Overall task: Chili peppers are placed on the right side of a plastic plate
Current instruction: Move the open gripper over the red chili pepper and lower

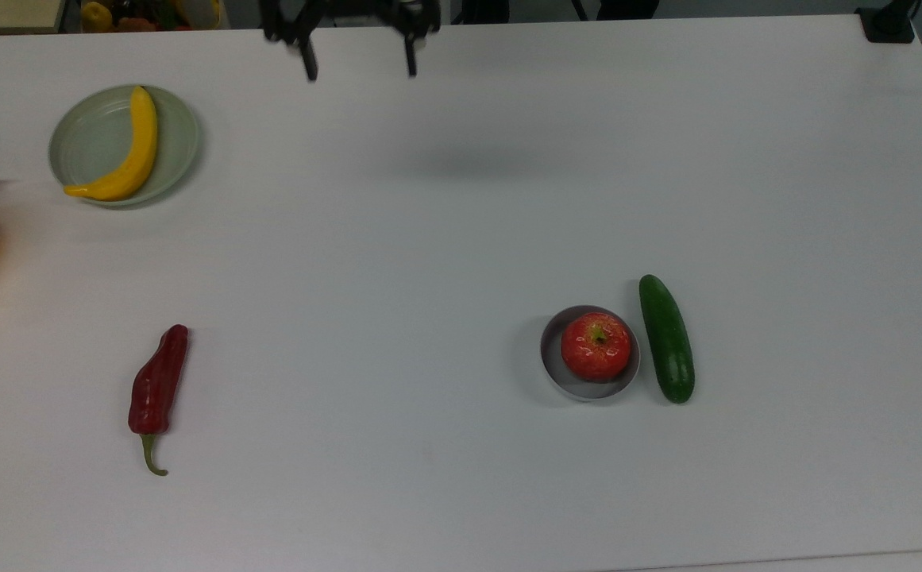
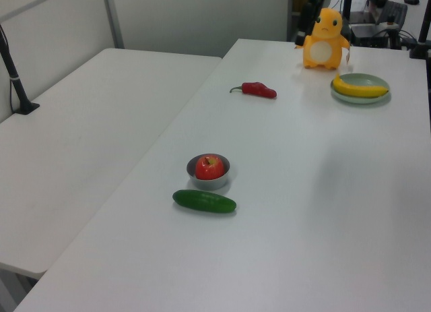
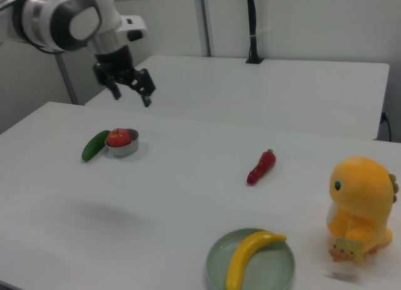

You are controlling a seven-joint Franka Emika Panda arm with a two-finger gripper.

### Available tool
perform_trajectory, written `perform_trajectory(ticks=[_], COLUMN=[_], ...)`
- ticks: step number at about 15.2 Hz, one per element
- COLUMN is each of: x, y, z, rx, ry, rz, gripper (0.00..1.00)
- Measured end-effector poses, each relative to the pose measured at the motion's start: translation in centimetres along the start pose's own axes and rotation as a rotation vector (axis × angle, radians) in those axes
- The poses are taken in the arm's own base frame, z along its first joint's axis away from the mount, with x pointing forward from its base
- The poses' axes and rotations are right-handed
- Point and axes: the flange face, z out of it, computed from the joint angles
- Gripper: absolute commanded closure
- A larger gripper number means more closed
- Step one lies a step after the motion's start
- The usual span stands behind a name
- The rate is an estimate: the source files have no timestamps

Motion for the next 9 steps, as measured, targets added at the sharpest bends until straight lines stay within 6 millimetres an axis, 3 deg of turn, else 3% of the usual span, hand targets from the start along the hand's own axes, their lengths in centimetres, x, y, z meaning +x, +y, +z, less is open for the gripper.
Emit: perform_trajectory(ticks=[9], x=[8.4], y=[10.6], z=[8.5], rx=[-0.078], ry=[0.11], rz=[0.123], gripper=[0.0])
